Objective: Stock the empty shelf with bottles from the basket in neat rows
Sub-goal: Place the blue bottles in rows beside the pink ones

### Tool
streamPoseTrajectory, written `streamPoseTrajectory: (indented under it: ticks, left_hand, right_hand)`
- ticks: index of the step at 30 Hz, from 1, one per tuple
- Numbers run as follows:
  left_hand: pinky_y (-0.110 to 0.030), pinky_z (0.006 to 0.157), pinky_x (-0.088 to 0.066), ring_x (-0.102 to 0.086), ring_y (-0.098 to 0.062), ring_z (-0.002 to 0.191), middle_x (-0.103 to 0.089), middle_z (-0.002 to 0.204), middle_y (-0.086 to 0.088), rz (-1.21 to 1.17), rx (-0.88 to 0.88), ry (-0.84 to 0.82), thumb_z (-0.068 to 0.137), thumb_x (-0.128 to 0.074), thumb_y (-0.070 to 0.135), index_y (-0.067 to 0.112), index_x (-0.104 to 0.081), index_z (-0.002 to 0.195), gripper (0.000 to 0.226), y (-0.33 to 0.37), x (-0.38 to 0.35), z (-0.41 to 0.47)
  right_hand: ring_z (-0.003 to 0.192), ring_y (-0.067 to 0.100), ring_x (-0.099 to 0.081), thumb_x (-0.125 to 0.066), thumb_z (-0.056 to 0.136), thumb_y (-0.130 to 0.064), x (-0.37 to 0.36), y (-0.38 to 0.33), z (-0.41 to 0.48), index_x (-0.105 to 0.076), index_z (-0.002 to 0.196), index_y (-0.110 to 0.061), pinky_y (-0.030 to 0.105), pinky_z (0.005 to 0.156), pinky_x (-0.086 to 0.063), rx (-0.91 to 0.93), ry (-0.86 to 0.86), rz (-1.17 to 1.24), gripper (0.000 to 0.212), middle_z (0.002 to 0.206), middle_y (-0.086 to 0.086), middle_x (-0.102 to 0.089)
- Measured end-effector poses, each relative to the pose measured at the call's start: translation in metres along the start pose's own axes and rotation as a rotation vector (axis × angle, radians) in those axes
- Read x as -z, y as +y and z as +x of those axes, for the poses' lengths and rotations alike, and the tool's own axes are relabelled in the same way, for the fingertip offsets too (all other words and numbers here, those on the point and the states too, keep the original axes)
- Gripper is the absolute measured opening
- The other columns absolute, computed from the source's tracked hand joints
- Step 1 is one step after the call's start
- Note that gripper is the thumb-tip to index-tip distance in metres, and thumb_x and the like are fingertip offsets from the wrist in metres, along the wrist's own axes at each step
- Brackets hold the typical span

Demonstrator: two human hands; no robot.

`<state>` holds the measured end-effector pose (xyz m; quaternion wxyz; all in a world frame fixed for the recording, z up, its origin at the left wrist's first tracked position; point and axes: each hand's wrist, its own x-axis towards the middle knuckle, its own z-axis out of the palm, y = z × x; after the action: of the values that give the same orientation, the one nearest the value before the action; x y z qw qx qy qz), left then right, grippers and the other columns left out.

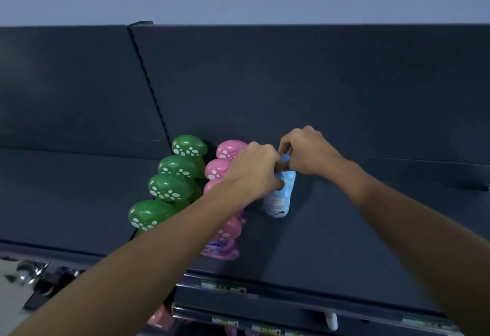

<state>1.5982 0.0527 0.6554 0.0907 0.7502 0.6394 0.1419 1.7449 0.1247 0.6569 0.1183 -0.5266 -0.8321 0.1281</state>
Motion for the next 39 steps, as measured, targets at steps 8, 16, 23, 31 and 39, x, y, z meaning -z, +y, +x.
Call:
streamPoseTrajectory:
  ticks: [8,16,23,31,39]
  left_hand:
    - [-0.042,0.074,-0.058,-0.066,-0.023,0.086,-0.071,0.094,0.002,0.015,0.038,0.016,0.076,-0.076,0.031,0.021,-0.075,0.096,0.022,-0.011,-0.011,0.020]
    - [-0.037,0.075,-0.058,-0.066,-0.019,0.088,-0.072,0.098,0.004,-0.013,0.063,0.024,0.077,-0.078,0.030,0.028,-0.077,0.101,0.024,-0.020,-0.018,0.032]
    - [-0.037,0.078,-0.057,-0.066,-0.020,0.090,-0.072,0.099,0.003,-0.053,0.090,0.028,0.080,-0.078,0.032,0.028,-0.077,0.103,0.023,-0.022,-0.021,0.034]
    - [-0.040,0.080,-0.057,-0.067,-0.022,0.089,-0.072,0.094,0.002,-0.092,0.102,0.025,0.081,-0.080,0.034,0.026,-0.077,0.104,0.025,-0.023,-0.023,0.033]
    - [-0.040,0.082,-0.057,-0.066,-0.023,0.093,-0.070,0.099,0.000,-0.058,0.107,0.020,0.082,-0.079,0.036,0.022,-0.073,0.108,0.030,-0.020,-0.023,0.032]
  right_hand:
    - [0.081,0.015,-0.067,-0.083,0.073,-0.026,-0.007,0.008,0.026,-0.070,0.077,-0.024,0.036,0.075,-0.061,-0.007,0.001,0.029,0.014,0.084,-0.007,-0.068]
    - [0.086,0.017,-0.066,-0.083,0.074,-0.025,-0.012,0.012,0.046,-0.070,0.080,-0.025,0.037,0.077,-0.060,-0.016,-0.006,0.027,0.014,0.090,-0.004,-0.067]
    - [0.085,0.014,-0.066,-0.083,0.074,-0.022,-0.016,0.014,0.050,-0.071,0.078,-0.025,0.035,0.078,-0.060,-0.009,0.013,0.043,0.013,0.084,-0.009,-0.068]
    - [0.084,0.007,-0.066,-0.085,0.072,-0.022,-0.017,0.018,0.048,-0.071,0.076,-0.027,0.031,0.076,-0.059,0.000,0.008,0.077,0.016,0.081,-0.012,-0.068]
    - [0.084,0.005,-0.067,-0.085,0.074,-0.024,-0.018,0.019,0.048,-0.071,0.081,-0.027,0.027,0.075,-0.058,-0.002,-0.017,0.088,0.016,0.084,-0.012,-0.069]
